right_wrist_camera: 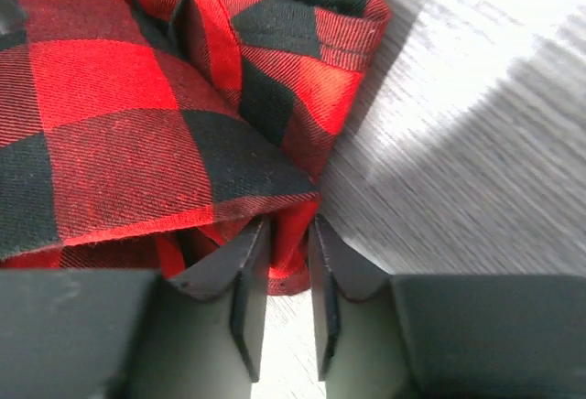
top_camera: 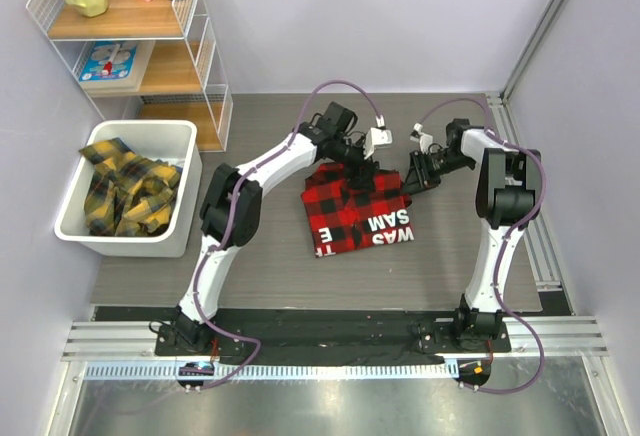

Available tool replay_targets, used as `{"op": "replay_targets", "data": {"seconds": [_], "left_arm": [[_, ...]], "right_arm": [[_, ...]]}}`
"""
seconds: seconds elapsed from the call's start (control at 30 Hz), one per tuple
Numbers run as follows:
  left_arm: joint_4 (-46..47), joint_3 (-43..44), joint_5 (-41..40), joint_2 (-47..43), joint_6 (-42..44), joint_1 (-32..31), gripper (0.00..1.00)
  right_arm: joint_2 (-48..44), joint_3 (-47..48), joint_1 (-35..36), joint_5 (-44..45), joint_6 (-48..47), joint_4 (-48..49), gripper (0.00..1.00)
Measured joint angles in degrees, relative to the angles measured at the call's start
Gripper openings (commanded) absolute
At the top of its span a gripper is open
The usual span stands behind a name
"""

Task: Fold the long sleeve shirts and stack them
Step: Fold the shirt

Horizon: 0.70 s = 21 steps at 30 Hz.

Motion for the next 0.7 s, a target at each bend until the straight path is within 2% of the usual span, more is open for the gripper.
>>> {"op": "replay_targets", "data": {"seconds": [0.07, 0.1, 0.17, 0.2, 0.27, 0.53, 0.7], "left_arm": [[0.0, 0.0, 0.1, 0.2, -0.2, -0.2, 0.45], [0.0, 0.0, 0.2, 0.3, -0.2, -0.3, 0.32], [0.0, 0.0, 0.4, 0.3, -0.7, -0.4, 0.22], [0.0, 0.0, 0.4, 0.3, -1.1, -0.5, 0.13], [0.0, 0.2, 0.5, 0.3, -1.9, -0.5, 0.01], [-0.2, 0.5, 1.5, 0.2, -5.1, -0.3, 0.00], [-0.2, -0.5, 1.7, -1.8, -7.7, -0.1, 0.00]], "right_arm": [[0.0, -0.5, 0.1, -0.4, 0.1, 0.1, 0.15], [-0.1, -0.8, 0.1, -0.6, 0.2, 0.2, 0.09], [-0.3, -1.1, 0.3, -0.9, 0.3, 0.1, 0.04], [-0.5, -1.1, 0.3, -1.0, 0.3, 0.0, 0.02], [-1.1, -1.1, 0.4, -1.3, 0.3, -0.4, 0.01], [-7.9, -2.7, 1.7, -4.0, -2.3, -6.3, 0.01], [-9.6, -7.1, 2.2, -5.0, -6.2, -11.7, 0.01]]}}
